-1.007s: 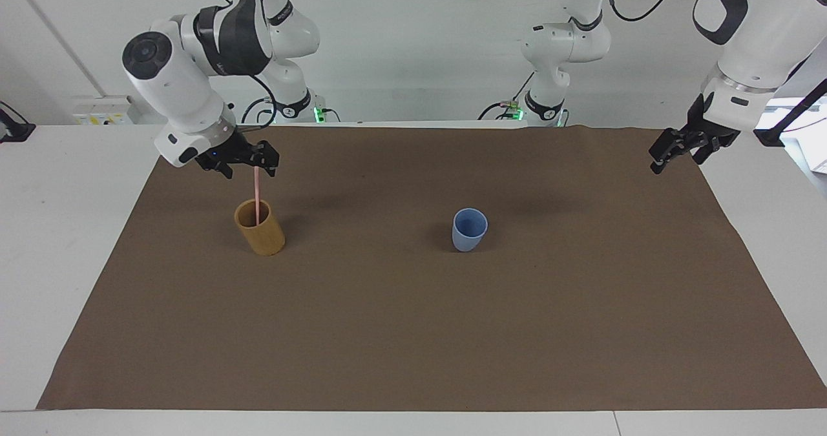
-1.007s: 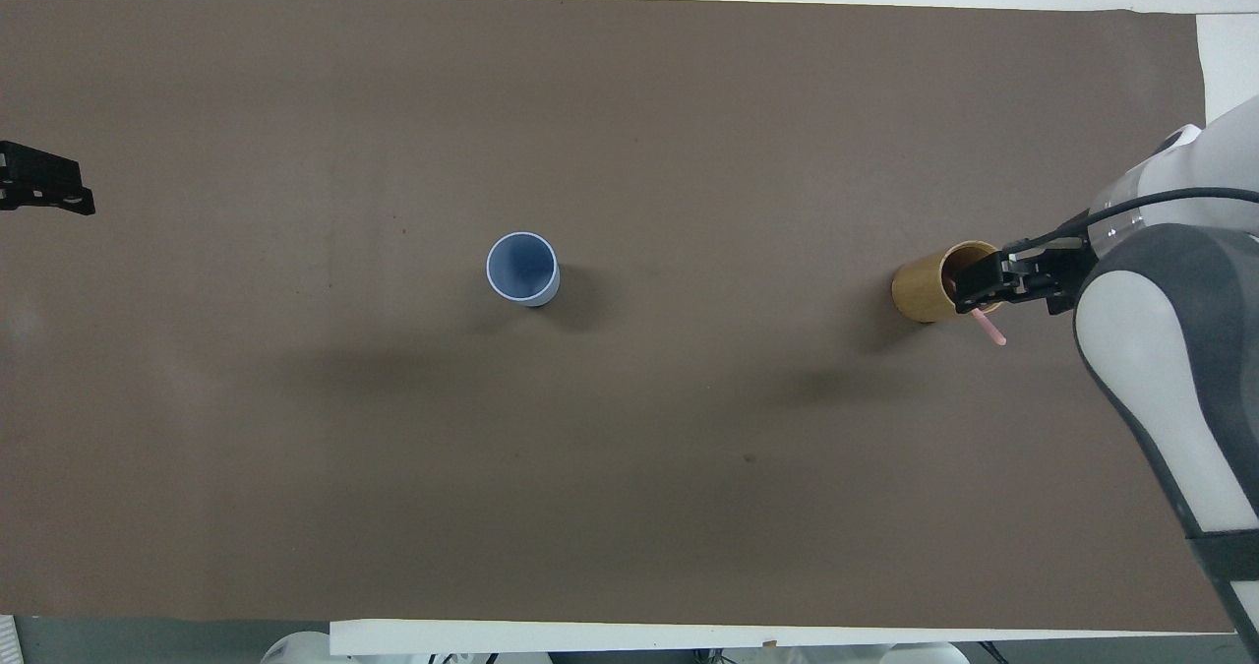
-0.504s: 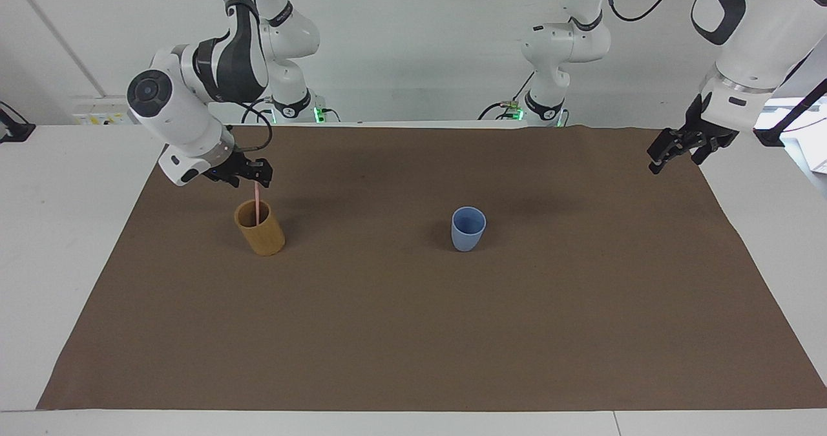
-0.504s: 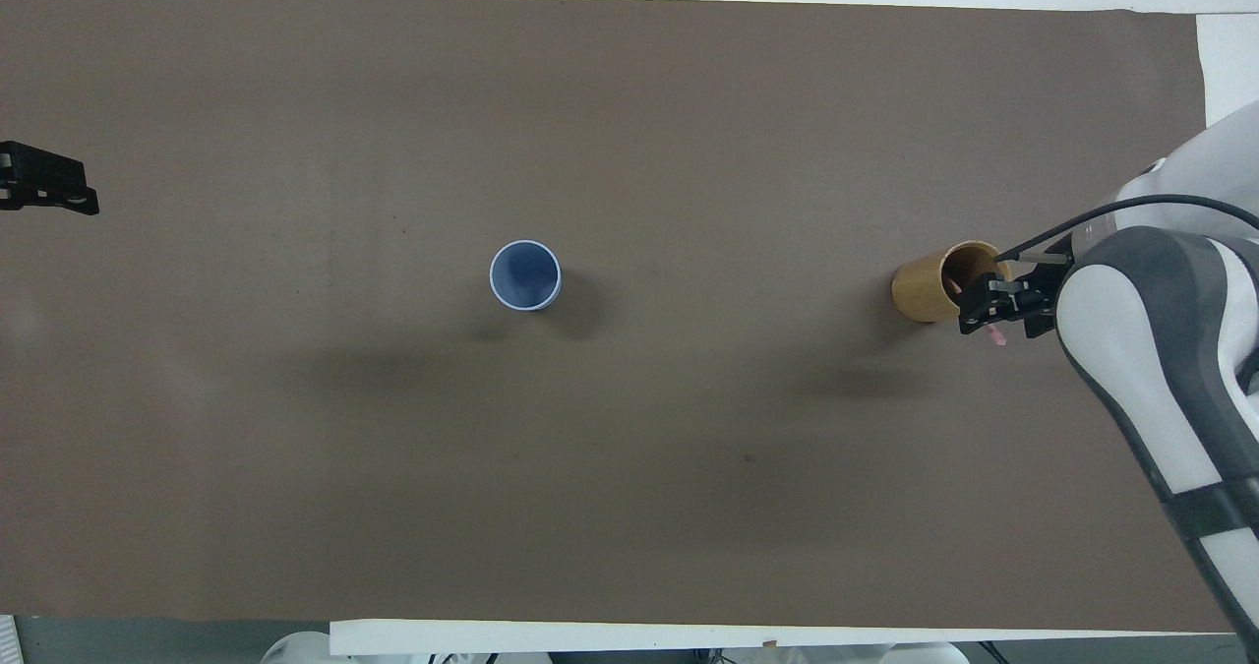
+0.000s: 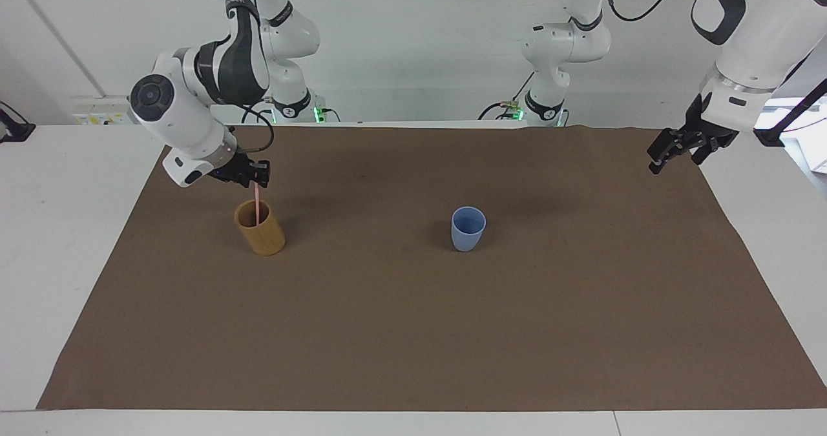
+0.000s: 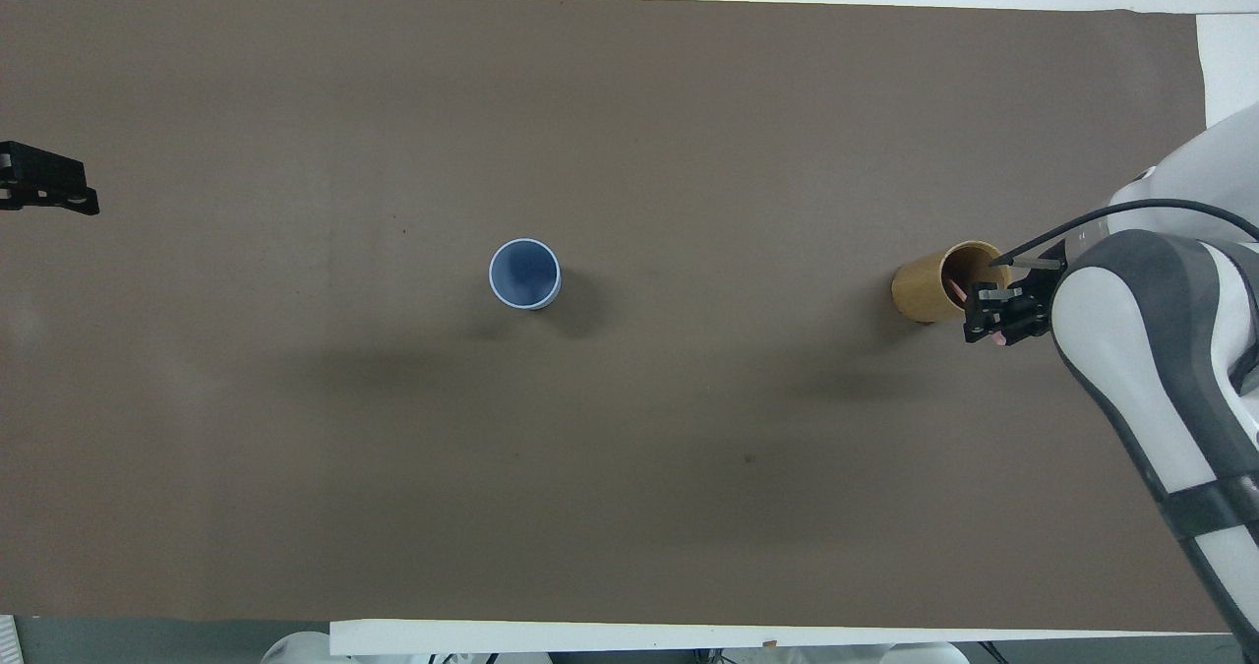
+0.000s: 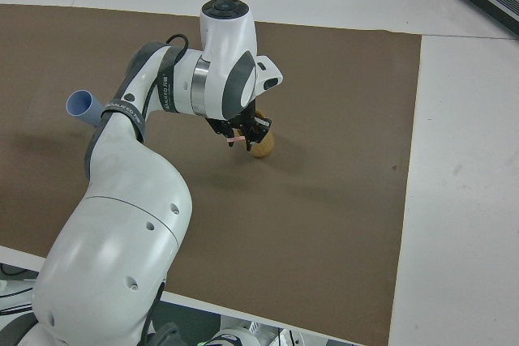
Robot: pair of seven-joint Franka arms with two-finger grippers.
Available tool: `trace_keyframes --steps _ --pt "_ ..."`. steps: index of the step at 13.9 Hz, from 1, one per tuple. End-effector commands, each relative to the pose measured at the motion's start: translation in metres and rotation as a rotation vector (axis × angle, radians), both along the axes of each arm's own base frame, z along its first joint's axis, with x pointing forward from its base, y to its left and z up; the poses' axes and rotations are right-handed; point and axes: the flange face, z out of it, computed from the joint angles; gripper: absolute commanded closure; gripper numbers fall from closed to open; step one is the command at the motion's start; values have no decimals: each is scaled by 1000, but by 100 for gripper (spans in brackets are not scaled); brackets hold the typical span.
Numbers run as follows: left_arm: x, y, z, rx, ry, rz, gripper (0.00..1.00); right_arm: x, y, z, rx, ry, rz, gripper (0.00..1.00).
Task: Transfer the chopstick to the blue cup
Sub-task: 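Close the right gripper on the pink chopstick in the tan cup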
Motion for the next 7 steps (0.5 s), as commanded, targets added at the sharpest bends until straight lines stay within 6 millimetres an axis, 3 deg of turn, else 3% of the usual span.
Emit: trace_keyframes --steps 1,2,5,7 --pt "-2 1 2 5 4 -3 0 -1 2 2 11 -8 1 92" --pt "-2 1 2 5 4 -5 0 -1 1 2 11 -9 -1 99" --pt "-2 1 2 5 4 -5 0 6 -1 16 10 17 43 100" --pt "-2 1 2 5 4 -3 0 14 -9 62 10 64 68 100"
